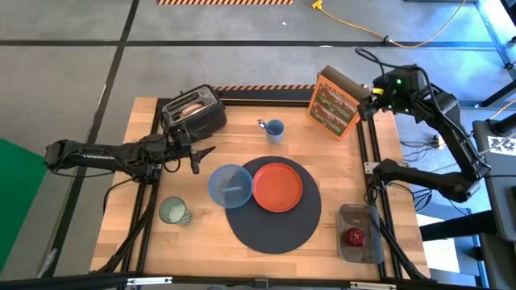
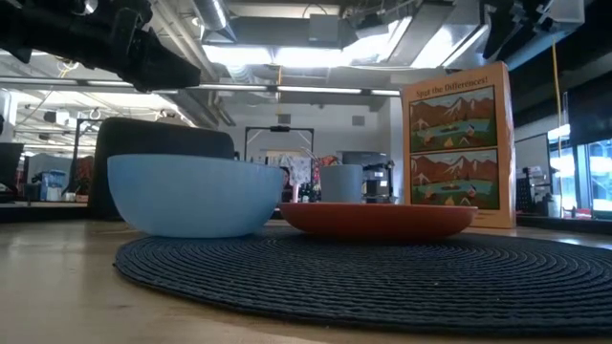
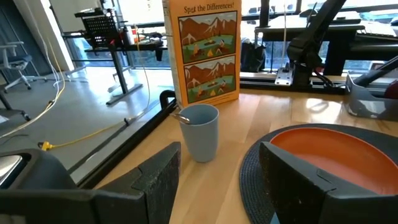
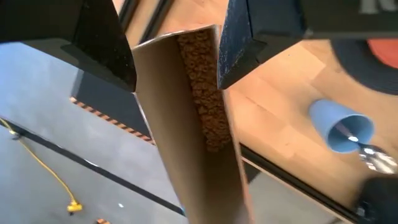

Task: Arrange a breakfast setting
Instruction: Pour the cereal from the cereal box into the blue bowl

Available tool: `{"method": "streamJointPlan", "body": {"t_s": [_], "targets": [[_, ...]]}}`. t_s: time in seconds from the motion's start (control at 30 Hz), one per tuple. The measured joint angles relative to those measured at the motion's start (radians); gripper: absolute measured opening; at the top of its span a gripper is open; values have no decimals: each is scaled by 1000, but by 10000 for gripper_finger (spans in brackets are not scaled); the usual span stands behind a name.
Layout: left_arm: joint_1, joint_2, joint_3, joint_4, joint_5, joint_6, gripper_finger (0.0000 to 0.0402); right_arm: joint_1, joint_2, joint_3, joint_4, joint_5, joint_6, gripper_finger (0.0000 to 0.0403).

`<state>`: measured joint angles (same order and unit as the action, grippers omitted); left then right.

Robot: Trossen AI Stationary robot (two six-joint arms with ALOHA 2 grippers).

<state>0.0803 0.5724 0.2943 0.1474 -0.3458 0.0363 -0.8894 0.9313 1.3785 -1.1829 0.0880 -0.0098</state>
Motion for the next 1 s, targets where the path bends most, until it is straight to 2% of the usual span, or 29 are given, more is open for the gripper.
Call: {"method": "streamJointPlan", "body": {"t_s": [0.1,0.27,0.47,0.73,0.87,1.0], "targets": [[0,0,0,0,0,0,213,28,-8,0,4,-26,7,213],[0,0,0,0,0,0,213,88,10,0,-2,-2,29,213],[0,0,0,0,0,0,213,156,57,0,-13,135,51,213],[0,0,0,0,0,0,213,163,119,-49,-24,162,70,207],[0,0,0,0,0,0,213,163,132,-79,-21,199,77,158],[0,0,0,2,-1,-1,213,163,133,-90,-22,190,58,63]]}}
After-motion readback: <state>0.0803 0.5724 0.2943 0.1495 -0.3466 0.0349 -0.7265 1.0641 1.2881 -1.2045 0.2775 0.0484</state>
